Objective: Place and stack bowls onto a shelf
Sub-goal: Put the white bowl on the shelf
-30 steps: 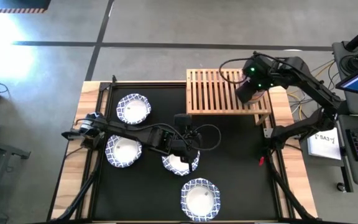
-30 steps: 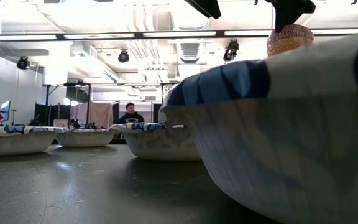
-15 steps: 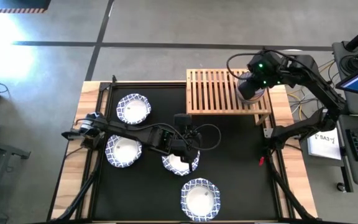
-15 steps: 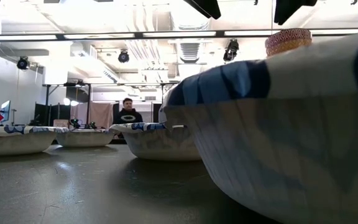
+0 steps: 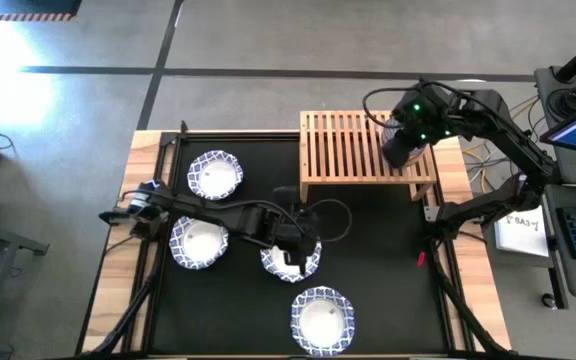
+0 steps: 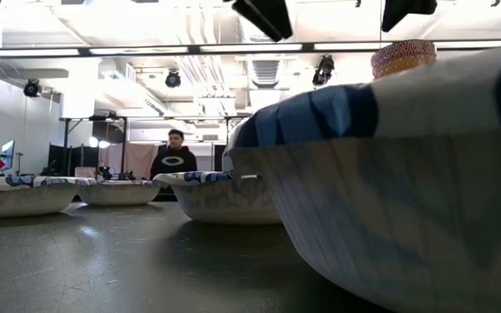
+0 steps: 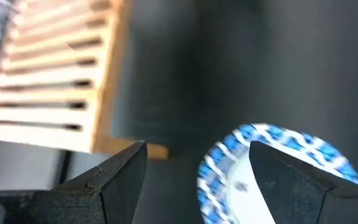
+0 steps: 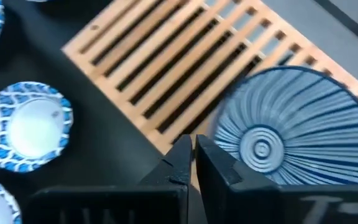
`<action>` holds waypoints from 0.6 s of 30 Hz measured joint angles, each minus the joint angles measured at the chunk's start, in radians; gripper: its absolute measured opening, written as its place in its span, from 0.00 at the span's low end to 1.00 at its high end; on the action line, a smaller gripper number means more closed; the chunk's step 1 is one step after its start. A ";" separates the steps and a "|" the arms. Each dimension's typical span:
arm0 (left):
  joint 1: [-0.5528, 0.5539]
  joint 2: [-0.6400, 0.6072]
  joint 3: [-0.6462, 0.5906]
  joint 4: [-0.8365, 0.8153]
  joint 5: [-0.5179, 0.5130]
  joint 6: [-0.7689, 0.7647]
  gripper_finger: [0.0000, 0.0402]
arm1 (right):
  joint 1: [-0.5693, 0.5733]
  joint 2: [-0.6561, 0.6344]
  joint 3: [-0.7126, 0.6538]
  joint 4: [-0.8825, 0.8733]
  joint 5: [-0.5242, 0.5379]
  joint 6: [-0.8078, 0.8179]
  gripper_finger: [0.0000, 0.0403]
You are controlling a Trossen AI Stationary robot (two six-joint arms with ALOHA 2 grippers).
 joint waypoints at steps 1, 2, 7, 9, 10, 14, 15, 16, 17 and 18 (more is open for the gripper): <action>-0.002 0.000 -0.003 -0.017 0.019 -0.030 0.66 | 0.011 0.000 0.000 0.009 -0.004 0.000 0.02; -0.005 0.000 -0.008 -0.030 0.036 -0.061 0.66 | 0.024 0.000 0.000 0.021 -0.006 -0.002 0.02; -0.031 0.001 -0.049 -0.149 0.083 -0.232 0.66 | 0.119 0.001 0.000 0.055 -0.006 -0.023 0.02; -0.042 0.001 -0.074 -0.202 0.082 -0.321 0.66 | 0.165 0.001 0.000 0.071 -0.006 -0.022 0.02; -0.048 0.001 -0.088 -0.227 0.084 -0.363 0.66 | 0.189 0.000 0.000 0.083 -0.006 -0.017 0.02; -0.068 0.001 -0.156 -0.241 0.136 -0.482 0.66 | 0.294 0.002 -0.001 0.116 -0.005 0.011 0.02; -0.072 0.001 -0.174 -0.245 0.145 -0.513 0.66 | 0.320 0.002 -0.004 0.125 -0.002 0.017 0.02; -0.074 0.001 -0.195 -0.244 0.153 -0.540 0.66 | 0.346 0.002 -0.006 0.129 0.000 0.025 0.02; -0.075 0.001 -0.217 -0.238 0.161 -0.570 0.66 | 0.370 0.002 -0.006 0.131 0.001 0.037 0.02; -0.075 0.001 -0.239 -0.235 0.162 -0.602 0.66 | 0.392 0.003 -0.006 0.132 0.002 0.047 0.02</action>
